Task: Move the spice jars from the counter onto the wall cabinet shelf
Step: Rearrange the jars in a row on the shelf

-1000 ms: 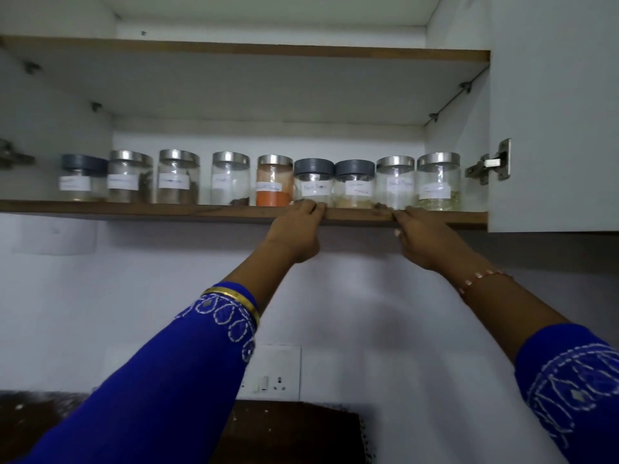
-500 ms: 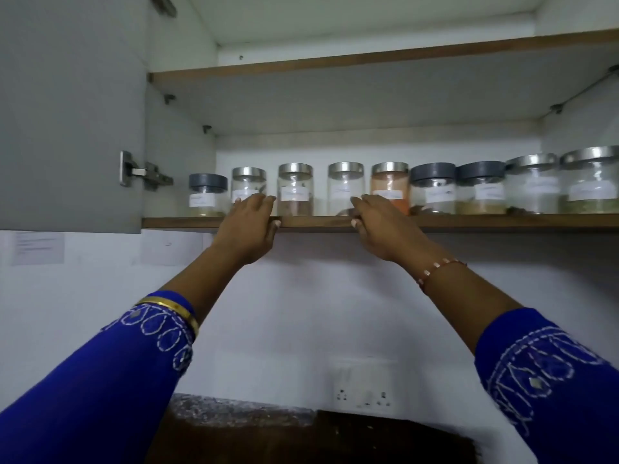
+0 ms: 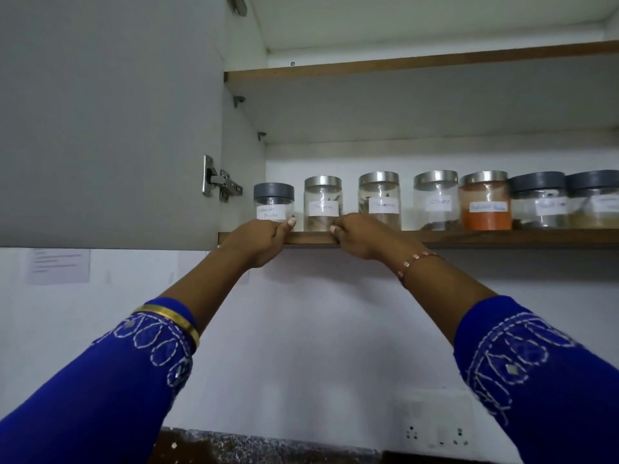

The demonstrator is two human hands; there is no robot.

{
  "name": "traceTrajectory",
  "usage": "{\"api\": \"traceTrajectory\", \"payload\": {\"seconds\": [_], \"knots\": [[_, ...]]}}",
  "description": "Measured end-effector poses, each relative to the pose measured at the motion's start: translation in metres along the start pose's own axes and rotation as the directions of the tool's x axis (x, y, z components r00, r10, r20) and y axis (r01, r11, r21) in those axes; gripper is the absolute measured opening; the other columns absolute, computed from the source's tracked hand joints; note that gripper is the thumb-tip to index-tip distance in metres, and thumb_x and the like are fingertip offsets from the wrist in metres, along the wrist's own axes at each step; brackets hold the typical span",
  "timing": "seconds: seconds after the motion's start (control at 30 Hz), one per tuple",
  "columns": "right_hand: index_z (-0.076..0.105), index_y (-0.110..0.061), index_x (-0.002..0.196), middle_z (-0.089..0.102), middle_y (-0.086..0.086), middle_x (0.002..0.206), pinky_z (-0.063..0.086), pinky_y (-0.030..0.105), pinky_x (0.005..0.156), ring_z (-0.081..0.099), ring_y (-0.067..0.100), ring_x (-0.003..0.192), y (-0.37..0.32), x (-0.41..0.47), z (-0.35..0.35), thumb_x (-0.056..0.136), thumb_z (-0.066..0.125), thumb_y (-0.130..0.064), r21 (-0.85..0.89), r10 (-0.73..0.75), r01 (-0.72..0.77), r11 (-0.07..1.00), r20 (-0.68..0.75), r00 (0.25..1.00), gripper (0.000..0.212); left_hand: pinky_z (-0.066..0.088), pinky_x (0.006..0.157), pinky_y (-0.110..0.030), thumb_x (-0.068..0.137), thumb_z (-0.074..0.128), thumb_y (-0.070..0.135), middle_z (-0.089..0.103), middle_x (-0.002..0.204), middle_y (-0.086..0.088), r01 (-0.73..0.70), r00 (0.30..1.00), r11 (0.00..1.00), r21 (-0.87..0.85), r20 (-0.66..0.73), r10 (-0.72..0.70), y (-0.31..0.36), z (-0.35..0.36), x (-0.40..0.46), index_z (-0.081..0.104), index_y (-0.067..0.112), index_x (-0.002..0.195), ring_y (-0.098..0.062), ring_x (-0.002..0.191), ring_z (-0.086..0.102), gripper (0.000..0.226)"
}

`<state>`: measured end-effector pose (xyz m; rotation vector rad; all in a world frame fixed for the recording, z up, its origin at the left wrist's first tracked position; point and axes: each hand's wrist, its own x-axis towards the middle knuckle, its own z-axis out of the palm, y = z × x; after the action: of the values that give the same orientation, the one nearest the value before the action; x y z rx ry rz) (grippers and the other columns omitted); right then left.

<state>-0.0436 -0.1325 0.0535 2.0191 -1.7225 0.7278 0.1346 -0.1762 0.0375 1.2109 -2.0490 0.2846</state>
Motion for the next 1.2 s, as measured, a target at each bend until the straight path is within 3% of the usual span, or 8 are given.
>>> {"api": "traceTrajectory", "payload": {"seconds": [0.2,0.37,0.5,0.57,0.7,0.9,1.03,1.2], "knots": [[0.051,0.0,0.125,0.05,0.019,0.134,0.038,0.03,0.092,0.048,0.031,0.121,-0.021,0.036,-0.001,0.101,0.027,-0.019,-0.025,0.085,-0.083,0.996,0.137,0.987,0.039,0.022,0.112,-0.035,0.098,0.009,0.046,0.033,0.15,-0.018,0.104,0.97,0.994,-0.019,0.224,-0.098,-0.011,-0.003,0.039,0.037,0.007,0.14,-0.029,0.138,0.031,0.064],[0.043,0.0,0.134,0.042,0.017,0.143,0.033,0.03,0.104,0.04,0.029,0.131,-0.023,0.059,0.005,0.101,0.024,-0.014,-0.07,0.142,-0.13,0.989,0.202,0.969,0.041,0.018,0.117,-0.037,0.099,0.015,0.044,0.026,0.154,-0.013,0.098,0.926,0.993,-0.062,0.372,-0.068,-0.017,-0.001,0.065,0.027,0.01,0.146,-0.026,0.142,0.024,0.059],[0.044,-0.005,0.135,0.042,0.014,0.144,0.032,0.034,0.106,0.042,0.027,0.13,-0.019,0.074,0.01,0.101,0.025,-0.018,-0.098,0.148,-0.128,0.987,0.248,0.957,0.042,0.025,0.113,-0.039,0.099,0.022,0.045,0.034,0.148,-0.014,0.143,0.899,0.986,-0.084,0.429,-0.094,-0.023,0.006,0.082,0.035,0.011,0.139,-0.028,0.135,0.033,0.055],[0.043,-0.008,0.136,0.042,0.011,0.145,0.032,0.035,0.107,0.042,0.026,0.13,-0.015,0.081,0.012,0.1,0.026,-0.021,-0.101,0.15,-0.127,0.987,0.276,0.949,0.042,0.036,0.101,-0.037,0.097,0.03,0.044,0.05,0.131,-0.015,0.181,0.89,0.976,-0.117,0.443,-0.112,-0.027,0.009,0.09,0.05,0.013,0.117,-0.027,0.116,0.049,0.042],[0.049,-0.012,0.129,0.048,0.01,0.137,0.035,0.033,0.099,0.048,0.024,0.121,-0.01,0.091,0.016,0.098,0.029,-0.021,-0.074,0.152,-0.136,0.988,0.303,0.941,0.038,0.038,0.067,-0.028,0.095,0.04,0.034,0.054,0.09,-0.01,0.209,0.883,0.962,-0.173,0.456,-0.11,-0.03,0.01,0.098,0.048,0.015,0.089,-0.019,0.075,0.05,0.022],[0.044,-0.009,0.133,0.044,0.012,0.14,0.033,0.032,0.098,0.045,0.025,0.122,-0.011,0.09,0.016,0.099,0.03,-0.019,-0.038,0.146,-0.141,0.989,0.298,0.943,0.038,0.037,0.082,-0.032,0.093,0.039,0.027,0.053,0.1,-0.011,0.188,0.898,0.966,-0.175,0.429,-0.097,-0.031,0.012,0.097,0.05,0.015,0.095,-0.022,0.09,0.048,0.017],[0.048,-0.007,0.127,0.045,0.014,0.139,0.032,0.03,0.092,0.046,0.026,0.118,-0.01,0.089,0.016,0.099,0.031,-0.016,-0.021,0.111,-0.11,0.994,0.295,0.949,0.034,0.035,0.07,-0.025,0.086,0.037,0.025,0.052,0.105,-0.006,0.191,0.918,0.975,-0.118,0.372,-0.135,-0.032,0.015,0.095,0.048,0.021,0.095,-0.017,0.088,0.046,0.014],[0.044,-0.01,0.088,0.048,0.017,0.133,0.03,0.029,0.083,0.04,0.02,0.096,-0.008,0.091,0.018,0.097,0.029,-0.015,-0.012,0.107,-0.108,0.994,0.253,0.961,0.017,0.031,0.067,-0.021,0.092,0.033,0.02,0.04,0.104,0.001,0.239,0.923,0.965,-0.104,0.333,-0.193,-0.032,0.016,0.096,0.039,0.033,0.082,-0.005,0.075,0.039,0.017]]}}
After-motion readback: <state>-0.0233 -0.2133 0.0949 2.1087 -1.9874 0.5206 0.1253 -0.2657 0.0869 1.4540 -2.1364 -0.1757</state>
